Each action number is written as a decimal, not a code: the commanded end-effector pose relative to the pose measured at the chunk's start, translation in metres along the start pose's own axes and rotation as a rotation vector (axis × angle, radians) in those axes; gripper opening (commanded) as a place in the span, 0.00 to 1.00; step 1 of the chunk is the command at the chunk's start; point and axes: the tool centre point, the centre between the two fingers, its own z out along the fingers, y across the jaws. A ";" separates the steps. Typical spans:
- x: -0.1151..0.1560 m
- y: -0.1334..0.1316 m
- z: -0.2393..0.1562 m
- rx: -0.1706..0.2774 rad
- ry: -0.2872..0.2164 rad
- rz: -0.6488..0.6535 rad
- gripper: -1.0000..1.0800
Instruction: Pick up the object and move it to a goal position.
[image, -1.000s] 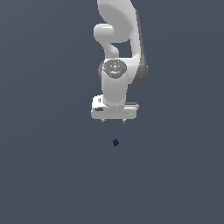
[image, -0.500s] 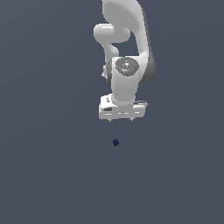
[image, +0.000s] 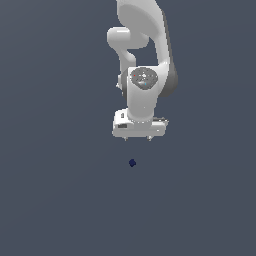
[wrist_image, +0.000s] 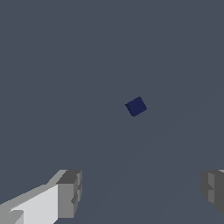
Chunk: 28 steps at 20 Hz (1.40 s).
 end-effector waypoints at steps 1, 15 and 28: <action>0.002 0.001 0.003 0.002 0.000 0.035 0.96; 0.022 0.007 0.030 0.013 0.005 0.391 0.96; 0.041 0.015 0.061 0.014 0.016 0.775 0.96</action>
